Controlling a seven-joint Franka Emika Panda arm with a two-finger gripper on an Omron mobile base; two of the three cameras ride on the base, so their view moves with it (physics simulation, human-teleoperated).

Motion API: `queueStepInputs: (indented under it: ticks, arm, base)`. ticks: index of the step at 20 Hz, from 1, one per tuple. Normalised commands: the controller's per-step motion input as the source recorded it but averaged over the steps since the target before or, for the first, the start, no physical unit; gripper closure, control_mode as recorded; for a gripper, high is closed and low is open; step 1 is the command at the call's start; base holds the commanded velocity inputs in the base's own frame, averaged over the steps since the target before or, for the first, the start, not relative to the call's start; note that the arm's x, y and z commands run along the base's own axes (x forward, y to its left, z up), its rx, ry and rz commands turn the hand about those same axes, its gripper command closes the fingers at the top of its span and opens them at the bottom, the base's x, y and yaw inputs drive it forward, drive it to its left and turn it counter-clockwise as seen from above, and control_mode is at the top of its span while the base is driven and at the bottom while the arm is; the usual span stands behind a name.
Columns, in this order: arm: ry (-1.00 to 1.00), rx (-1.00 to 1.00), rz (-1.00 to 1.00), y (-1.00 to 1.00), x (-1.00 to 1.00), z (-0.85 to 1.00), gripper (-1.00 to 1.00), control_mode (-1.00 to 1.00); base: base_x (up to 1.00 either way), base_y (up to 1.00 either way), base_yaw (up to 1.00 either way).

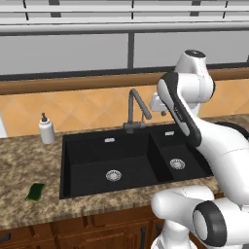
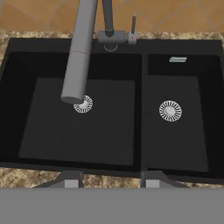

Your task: Pick the pan and sponge and place them into the sink. Then turn on the water.

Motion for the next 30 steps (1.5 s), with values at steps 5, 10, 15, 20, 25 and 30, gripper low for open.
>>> queueStepInputs:
  ticks: [5, 10, 15, 20, 25, 30]
  arm:
    - [0.00, 0.00, 0.00, -0.30, -0.08, -0.02, -1.00, -1.00]
    - [0.00, 0.00, 0.00, -0.66, -0.07, -0.12, -1.00, -1.00]
    - [0.01, 0.00, -0.01, -0.75, -0.09, -0.21, -1.00, -1.00]
    - [0.00, 0.00, -0.04, -0.87, -0.17, -0.26, -1.00, -1.00]
    - [0.00, 0.00, -0.08, -0.89, -0.16, -0.35, -1.00, -1.00]
    - [0.00, 0.00, -0.09, -0.89, -0.11, -0.41, -1.00, -1.00]
  base:
    - [0.00, 0.00, 0.00]
    - [0.00, 0.00, 0.00]
    - [0.00, 0.00, 0.00]
    - [0.00, 0.00, 0.00]
    - [0.00, 0.00, 0.00]
    - [0.00, 0.00, 0.00]
